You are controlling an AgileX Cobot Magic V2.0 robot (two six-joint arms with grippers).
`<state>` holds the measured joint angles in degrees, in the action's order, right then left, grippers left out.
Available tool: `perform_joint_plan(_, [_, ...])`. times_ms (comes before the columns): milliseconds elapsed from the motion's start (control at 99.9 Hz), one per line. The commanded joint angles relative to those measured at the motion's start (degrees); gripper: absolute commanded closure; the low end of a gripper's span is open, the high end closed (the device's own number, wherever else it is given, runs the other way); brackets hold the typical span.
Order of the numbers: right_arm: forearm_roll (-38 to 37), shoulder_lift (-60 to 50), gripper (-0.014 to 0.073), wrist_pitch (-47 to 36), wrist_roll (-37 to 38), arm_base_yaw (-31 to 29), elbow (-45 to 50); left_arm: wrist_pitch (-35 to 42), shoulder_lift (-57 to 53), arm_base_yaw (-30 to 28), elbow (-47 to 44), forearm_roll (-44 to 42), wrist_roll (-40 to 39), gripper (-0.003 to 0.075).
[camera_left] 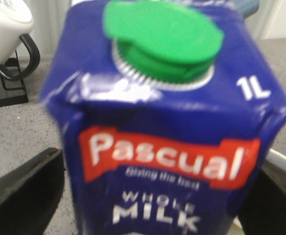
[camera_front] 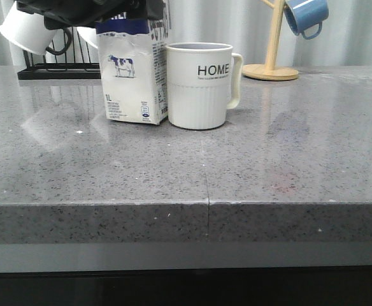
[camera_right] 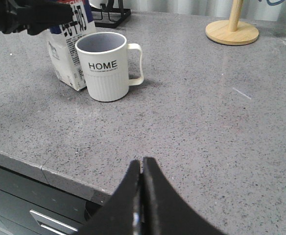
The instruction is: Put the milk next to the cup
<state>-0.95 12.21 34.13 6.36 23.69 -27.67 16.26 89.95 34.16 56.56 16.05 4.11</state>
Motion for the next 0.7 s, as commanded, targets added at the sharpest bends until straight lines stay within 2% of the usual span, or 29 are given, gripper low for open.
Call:
perform_joint_plan(0, [0.2,0.5,0.0669,-4.3,-0.1,0.0,-1.4,2.0,-3.0,0.6,1.8,0.3,-0.2,0.0086])
perform_joint_plan(230, [0.2,0.5,0.0669,-4.3,-0.1,0.0,-1.4,0.3,-10.4,0.6,-3.3,1.5,-0.1,0.0101])
perform_joint_plan(390, [0.2,0.5,0.0669,-4.3,-0.1,0.0,-1.4,0.2,-17.2,0.3,-8.5,1.4,3.5,0.0129])
perform_joint_plan(511, [0.2,0.5,0.0669,-4.3,-0.1,0.0,-1.4,-3.0,-22.5,-1.8,-10.8,1.4,4.2,0.0282])
perform_joint_plan(691, [0.2,0.5,0.0669,-4.3,-0.1,0.0,-1.4,-11.9,-29.9,-9.0,-12.1,-1.1,4.8,0.0671])
